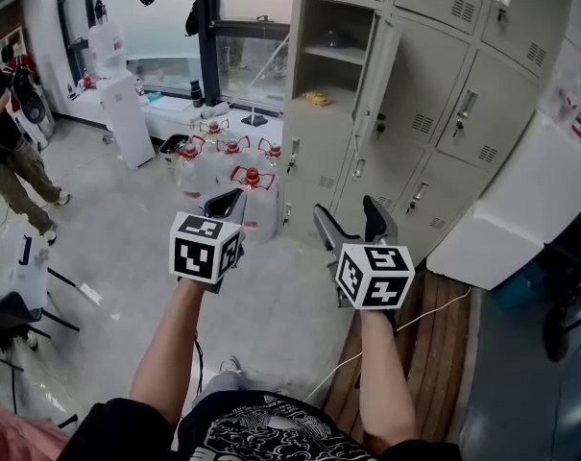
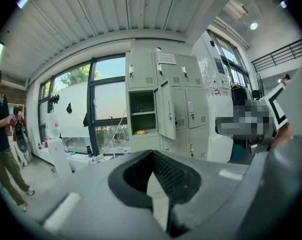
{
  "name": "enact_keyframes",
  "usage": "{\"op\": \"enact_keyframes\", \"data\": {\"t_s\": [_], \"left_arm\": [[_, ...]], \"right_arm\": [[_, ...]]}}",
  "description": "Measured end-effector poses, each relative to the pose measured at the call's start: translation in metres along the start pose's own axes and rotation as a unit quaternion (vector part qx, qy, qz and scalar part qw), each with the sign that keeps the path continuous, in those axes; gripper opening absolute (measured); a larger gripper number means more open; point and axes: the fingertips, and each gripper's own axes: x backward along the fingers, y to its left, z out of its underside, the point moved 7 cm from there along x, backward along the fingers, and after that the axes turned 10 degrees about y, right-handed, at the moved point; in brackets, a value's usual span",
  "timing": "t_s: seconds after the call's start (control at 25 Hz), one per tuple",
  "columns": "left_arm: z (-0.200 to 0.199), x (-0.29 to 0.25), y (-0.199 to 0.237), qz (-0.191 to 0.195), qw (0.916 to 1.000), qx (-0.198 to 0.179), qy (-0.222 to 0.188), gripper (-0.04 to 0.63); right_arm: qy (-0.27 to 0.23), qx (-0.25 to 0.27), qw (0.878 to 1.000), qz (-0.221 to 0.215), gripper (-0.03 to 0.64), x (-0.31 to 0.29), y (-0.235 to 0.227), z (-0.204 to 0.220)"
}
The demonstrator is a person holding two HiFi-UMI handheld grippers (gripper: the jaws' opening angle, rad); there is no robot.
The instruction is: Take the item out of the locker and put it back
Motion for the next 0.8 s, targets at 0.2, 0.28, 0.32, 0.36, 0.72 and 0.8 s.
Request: {"op": "enact_keyframes", "data": {"t_s": [0.2, 0.28, 0.32, 0.36, 0.72, 0.8], "left_arm": [[-0.001, -0.011, 0.002, 0.0, 1.0, 0.001, 0.0, 0.001], [-0.001, -0.018, 0.005, 0.001, 1.0, 0.002, -0.001, 0.001], [-0.002, -0.022, 0.007, 0.002, 1.0, 0.003, -0.001, 0.001], [-0.003, -0.027, 0.009, 0.004, 1.0, 0.004, -0.001, 0.001], [-0.019, -0.088, 0.039, 0.021, 0.9997, 0.003, -0.006, 0.001], [-0.025, -0.102, 0.049, 0.025, 0.9997, 0.004, -0.007, 0.001]], "right_arm": [[0.001, 0.005, 1.0, -0.001, 0.411, -0.012, -0.007, -0.003], [0.0, 0.008, 1.0, -0.001, 0.411, -0.018, -0.009, -0.005], [0.0, 0.01, 1.0, -0.001, 0.411, -0.022, -0.01, -0.006], [-0.001, 0.012, 1.0, 0.0, 0.411, -0.026, -0.012, -0.007], [0.001, 0.016, 1.0, 0.009, 0.411, -0.085, -0.029, -0.02], [0.003, 0.015, 1.0, 0.012, 0.41, -0.101, -0.032, -0.025]]}}
